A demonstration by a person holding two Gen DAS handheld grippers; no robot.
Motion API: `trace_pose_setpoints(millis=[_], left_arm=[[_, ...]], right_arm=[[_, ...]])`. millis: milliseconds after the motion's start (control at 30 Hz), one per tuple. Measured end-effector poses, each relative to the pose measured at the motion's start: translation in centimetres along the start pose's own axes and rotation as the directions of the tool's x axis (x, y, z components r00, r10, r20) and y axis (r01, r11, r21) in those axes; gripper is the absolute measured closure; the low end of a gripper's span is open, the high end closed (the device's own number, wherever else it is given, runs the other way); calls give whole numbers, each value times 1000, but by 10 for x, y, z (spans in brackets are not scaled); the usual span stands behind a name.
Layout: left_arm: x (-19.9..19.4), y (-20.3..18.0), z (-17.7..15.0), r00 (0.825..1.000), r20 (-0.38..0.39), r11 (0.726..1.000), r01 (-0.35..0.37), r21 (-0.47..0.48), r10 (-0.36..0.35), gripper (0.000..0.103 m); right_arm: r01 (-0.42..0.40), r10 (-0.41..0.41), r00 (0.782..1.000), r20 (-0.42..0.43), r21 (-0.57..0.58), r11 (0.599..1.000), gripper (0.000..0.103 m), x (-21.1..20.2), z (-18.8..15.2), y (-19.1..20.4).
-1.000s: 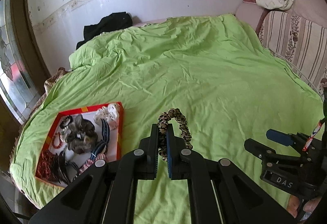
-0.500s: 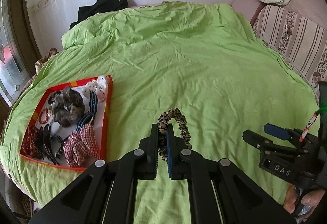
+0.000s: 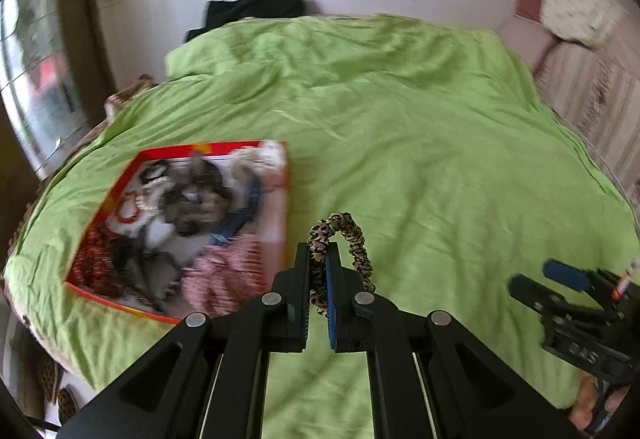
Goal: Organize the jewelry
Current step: 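Carry the leopard-print scrunchie into the tray and open the left tool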
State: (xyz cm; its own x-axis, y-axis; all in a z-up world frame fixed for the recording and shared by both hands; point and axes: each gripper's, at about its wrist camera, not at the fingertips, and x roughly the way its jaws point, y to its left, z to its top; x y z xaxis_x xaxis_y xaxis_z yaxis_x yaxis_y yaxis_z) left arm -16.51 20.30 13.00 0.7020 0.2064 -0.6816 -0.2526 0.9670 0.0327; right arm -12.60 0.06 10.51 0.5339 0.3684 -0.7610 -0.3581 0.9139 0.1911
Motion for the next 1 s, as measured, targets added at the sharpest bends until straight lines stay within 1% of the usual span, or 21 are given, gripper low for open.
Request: trace_pose_setpoints(millis=[167,233,267,367,467,600,667,800,867,900,933,967,1000], left_arm=[[17,62,18,999,-22,996,-35,-76,33,97],[29,87,24,999,-28,994,-36,-100,33,97],[34,95,25,999,-35,993,-31,-113,27,97],[58,129,27,996,-86,981,7,-191,-24,97],[83,153,24,990,-132,966,16,-257,-52,97],[97,166,17,984,-159,955,29,-296,-79,97],[98,164,14,985,-161,957,16,-291,-66,97],[98,156,12,985,-165,966,-5,-259,-39,92],[94,151,12,987,-161,970,-20,-240,-19,86],[91,148,12,988,-156,972,-33,-231,-4,78],[87,145,12,989,-147,973,-44,-226,10,67],[83,144,11,990,-139,973,-51,-225,19,62],[77,142,10,992,-124,973,-57,-225,29,54]], right_arm=[[-43,42,999,-16,-45,998,34,8,5,29],[-60,59,998,-21,-62,996,34,11,7,41],[-68,66,997,-26,-71,995,34,13,7,47],[-85,81,996,-39,-93,992,34,19,8,61],[-93,88,995,-50,-112,989,34,25,7,72],[-99,92,993,-68,-121,988,34,31,2,78],[-100,91,993,-79,-120,988,34,36,1,78],[-101,91,992,-92,-118,988,34,43,1,80],[-104,92,991,-94,-122,987,34,44,1,82],[-106,95,991,-95,-124,987,34,45,2,83],[-108,97,991,-95,-126,986,34,45,2,84],[-112,100,990,-96,-126,986,34,46,2,85],[-115,103,990,-97,-127,985,34,47,2,86]])
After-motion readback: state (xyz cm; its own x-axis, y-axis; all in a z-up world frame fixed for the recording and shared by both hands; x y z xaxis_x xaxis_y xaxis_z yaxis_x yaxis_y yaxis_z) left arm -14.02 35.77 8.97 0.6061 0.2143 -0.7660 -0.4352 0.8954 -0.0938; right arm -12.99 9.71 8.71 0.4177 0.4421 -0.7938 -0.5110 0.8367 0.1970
